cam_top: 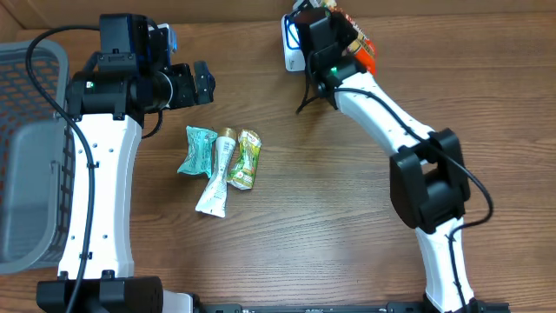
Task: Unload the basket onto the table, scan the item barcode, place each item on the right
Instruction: 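Hold the spaghetti barcode in front of the white scanner, then place the spaghetti pack on the table's right side and release, then move the right gripper to the green tea pouch and grasp it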
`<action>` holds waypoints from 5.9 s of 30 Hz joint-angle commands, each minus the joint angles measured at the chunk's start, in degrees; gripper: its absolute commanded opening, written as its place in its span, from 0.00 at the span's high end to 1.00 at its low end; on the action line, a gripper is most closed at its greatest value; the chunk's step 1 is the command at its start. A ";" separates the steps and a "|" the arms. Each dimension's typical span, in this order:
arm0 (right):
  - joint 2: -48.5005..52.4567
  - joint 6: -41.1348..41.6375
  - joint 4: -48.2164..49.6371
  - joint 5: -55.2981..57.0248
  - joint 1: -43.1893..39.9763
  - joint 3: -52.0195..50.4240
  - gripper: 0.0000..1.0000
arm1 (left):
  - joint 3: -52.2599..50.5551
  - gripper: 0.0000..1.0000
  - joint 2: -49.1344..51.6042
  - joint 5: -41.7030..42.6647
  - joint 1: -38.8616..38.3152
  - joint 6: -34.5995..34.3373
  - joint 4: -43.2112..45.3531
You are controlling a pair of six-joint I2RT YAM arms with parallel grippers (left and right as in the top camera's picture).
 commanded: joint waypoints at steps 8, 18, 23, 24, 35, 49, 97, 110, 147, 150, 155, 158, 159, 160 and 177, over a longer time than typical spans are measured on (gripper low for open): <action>5.35 -18.60 14.40 7.74 -0.22 2.27 0.96 | 0.52 0.00 -0.15 0.61 -0.13 1.31 0.17; 10.47 -24.13 21.53 9.38 -0.74 2.27 0.96 | 0.52 0.00 -0.15 0.61 -0.13 1.31 0.17; 10.75 -24.13 26.91 9.57 -0.76 2.27 0.96 | 0.52 0.01 -0.15 0.61 -0.13 1.31 0.17; 10.75 -24.15 27.19 9.51 -0.81 2.27 0.96 | 0.52 0.00 -0.15 0.61 -0.13 1.31 0.17; 13.25 -25.64 27.45 6.99 -2.34 2.27 0.96 | 0.52 0.00 -0.15 0.61 -0.13 1.31 0.17; 3.48 -25.62 28.72 13.73 -2.36 2.29 0.96 | 0.52 0.00 -0.15 0.61 -0.13 1.31 0.17; -23.10 74.58 -53.77 -56.85 -37.35 -4.74 0.00 | 0.52 0.01 -0.15 0.61 -0.13 1.31 0.17; -14.32 74.77 -46.64 -61.57 -5.46 -4.90 0.06 | 0.52 0.01 -0.15 0.61 -0.13 1.31 0.17; -0.72 59.49 -56.35 -61.70 2.84 -5.42 0.19 | 0.52 0.00 -0.15 0.61 -0.13 1.31 0.17; -0.76 56.28 -58.12 -63.08 0.07 -5.42 0.19 | 0.52 0.00 -0.15 0.61 -0.13 1.31 0.17; -0.79 53.88 -58.88 -71.89 -2.03 -5.42 0.19 | 0.52 0.01 -0.15 0.61 -0.13 1.31 0.20; -0.79 53.88 -58.75 -75.97 -1.64 -5.42 0.16 | 0.52 0.00 -0.15 0.61 -0.13 1.31 0.17; -0.79 53.88 -58.73 -76.94 -1.40 -5.42 0.14 | 0.52 0.00 -0.15 0.61 -0.13 1.31 0.17; -0.76 53.88 -58.73 -77.57 -1.05 -5.42 0.13 | 0.52 0.01 -0.15 0.61 -0.13 1.31 0.17; -0.15 74.36 -47.34 -61.18 8.26 -9.73 0.02 | 0.52 0.01 -0.15 0.61 -0.13 1.31 0.20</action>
